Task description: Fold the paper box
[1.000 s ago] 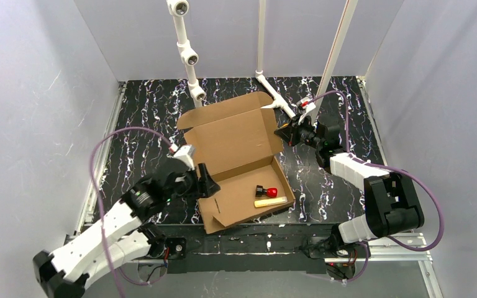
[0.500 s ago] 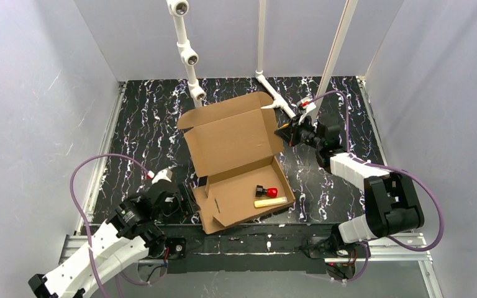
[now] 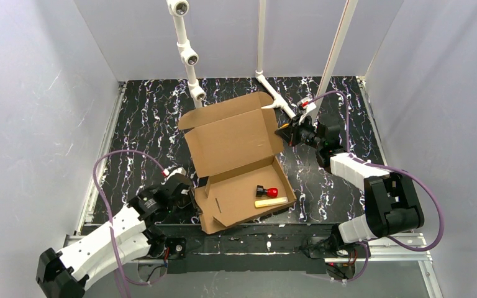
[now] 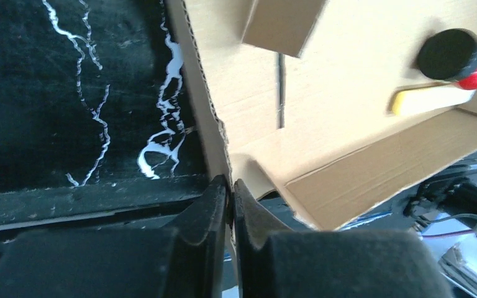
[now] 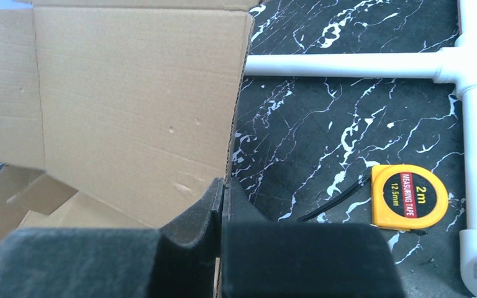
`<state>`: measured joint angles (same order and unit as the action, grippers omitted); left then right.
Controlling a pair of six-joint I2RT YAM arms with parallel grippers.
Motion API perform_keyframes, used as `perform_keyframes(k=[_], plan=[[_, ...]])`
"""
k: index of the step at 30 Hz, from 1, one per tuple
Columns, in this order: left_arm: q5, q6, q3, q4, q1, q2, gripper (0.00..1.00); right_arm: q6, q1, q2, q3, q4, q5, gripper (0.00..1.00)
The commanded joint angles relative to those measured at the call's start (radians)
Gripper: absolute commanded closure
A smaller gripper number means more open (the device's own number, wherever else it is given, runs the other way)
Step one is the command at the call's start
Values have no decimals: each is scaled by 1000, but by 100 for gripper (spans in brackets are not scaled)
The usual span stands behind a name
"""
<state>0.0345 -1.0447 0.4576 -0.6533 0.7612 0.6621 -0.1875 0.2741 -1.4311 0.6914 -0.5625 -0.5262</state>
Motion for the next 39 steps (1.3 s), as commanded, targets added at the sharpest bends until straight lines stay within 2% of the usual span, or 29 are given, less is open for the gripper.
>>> perform_keyframes(k=[1, 11, 21, 29, 36, 39], plan=[[-16, 40, 97, 21, -3, 58, 100, 19, -7, 30, 8, 0, -15, 99], [-17, 97, 277, 4, -3, 187, 100, -2, -7, 39, -2, -14, 6, 99], [-108, 149, 368, 92, -3, 375, 100, -17, -6, 31, -12, -34, -31, 99], [-116, 167, 386, 110, -3, 472, 100, -8, -7, 31, -8, -19, -47, 99], [-112, 159, 365, 138, -3, 499, 74, -3, -7, 31, -4, -10, -49, 99], [-120, 161, 362, 141, -3, 495, 67, -1, -7, 33, -2, -6, -47, 99]])
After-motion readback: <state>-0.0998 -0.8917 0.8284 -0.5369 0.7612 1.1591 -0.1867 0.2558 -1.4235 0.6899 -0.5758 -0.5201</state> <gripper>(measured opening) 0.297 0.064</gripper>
